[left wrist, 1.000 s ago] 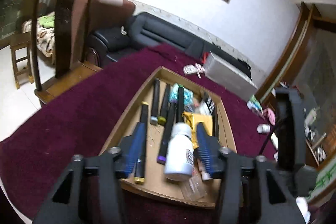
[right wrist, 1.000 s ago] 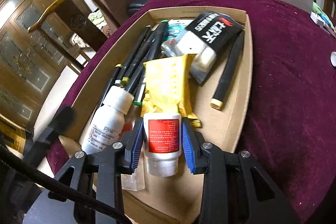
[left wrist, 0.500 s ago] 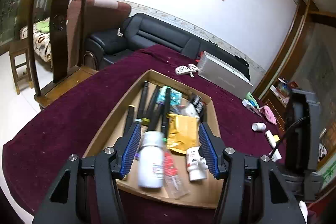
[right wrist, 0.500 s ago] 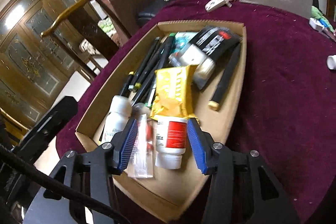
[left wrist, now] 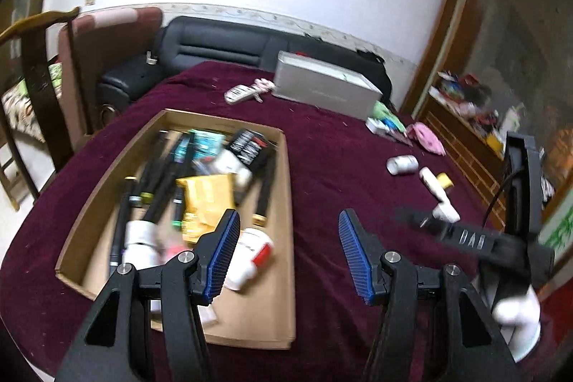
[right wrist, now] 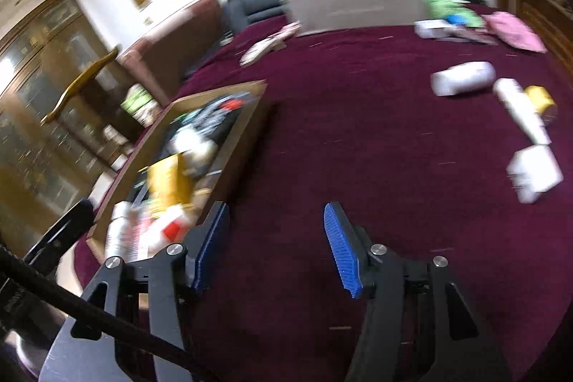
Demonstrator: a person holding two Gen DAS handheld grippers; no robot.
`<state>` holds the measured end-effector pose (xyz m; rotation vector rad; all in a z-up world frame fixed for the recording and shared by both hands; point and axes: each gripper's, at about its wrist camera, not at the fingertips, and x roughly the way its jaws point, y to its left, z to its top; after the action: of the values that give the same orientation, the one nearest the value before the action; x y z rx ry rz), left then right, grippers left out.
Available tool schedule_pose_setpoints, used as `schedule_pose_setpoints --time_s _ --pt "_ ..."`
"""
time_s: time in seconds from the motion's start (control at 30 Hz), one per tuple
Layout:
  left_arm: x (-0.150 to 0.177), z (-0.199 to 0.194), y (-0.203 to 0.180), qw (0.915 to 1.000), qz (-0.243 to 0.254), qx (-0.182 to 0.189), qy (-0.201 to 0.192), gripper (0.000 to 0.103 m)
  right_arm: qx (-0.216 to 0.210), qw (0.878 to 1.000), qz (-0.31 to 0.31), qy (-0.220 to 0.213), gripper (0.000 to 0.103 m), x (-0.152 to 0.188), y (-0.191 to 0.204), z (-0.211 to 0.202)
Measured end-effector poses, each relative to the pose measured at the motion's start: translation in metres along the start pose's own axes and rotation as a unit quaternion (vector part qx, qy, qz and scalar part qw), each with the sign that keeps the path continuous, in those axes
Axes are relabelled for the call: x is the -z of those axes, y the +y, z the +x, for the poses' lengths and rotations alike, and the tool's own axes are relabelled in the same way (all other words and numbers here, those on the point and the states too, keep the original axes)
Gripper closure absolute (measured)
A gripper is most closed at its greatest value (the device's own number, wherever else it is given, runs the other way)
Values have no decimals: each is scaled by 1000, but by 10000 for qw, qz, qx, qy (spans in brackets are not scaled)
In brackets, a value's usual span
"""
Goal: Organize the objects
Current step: 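Move both tools back from the box toward the white square charger, then grasp the white square charger with the right tool while the left tool grasps a white bottle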
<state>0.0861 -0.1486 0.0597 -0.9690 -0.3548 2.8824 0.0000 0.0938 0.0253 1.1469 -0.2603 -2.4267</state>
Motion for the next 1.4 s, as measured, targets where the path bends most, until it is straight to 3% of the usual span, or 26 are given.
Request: schedule_pose_setpoints --time_s 0.27,0.47,0.7,0.8,0.93,1.03,1.07,1.2,1.4 --pt "6 33 -50 9973 436 257 540 51 730 9897 1163 -405 47 -8 -127 -40" --pt "13 52 -86 9929 760 410 813 51 1365 9819 1250 -407 46 -16 -174 -47" --pt "12 59 -103 9906 914 471 904 51 1529 9843 874 -118 43 -29 -177 -18" --pt "3 67 -109 9901 915 525 927 51 1645 9848 556 35 37 -31 -170 -2" --pt "-18 88 -126 9886 1289 289 728 51 1841 9826 190 155 33 -30 -159 14" --pt "-39 119 -144 9844 1618 232 650 51 1759 9842 184 90 37 -28 -161 10" --pt "-45 129 -148 9831 1692 249 653 51 1726 9846 257 59 48 -27 -164 8" --pt "-62 179 -173 9732 2137 439 721 51 1578 9867 402 -10 47 -27 -170 4" --pt "-68 244 -219 9487 2956 574 961 51 1502 9876 452 -31 47 -29 -170 4"
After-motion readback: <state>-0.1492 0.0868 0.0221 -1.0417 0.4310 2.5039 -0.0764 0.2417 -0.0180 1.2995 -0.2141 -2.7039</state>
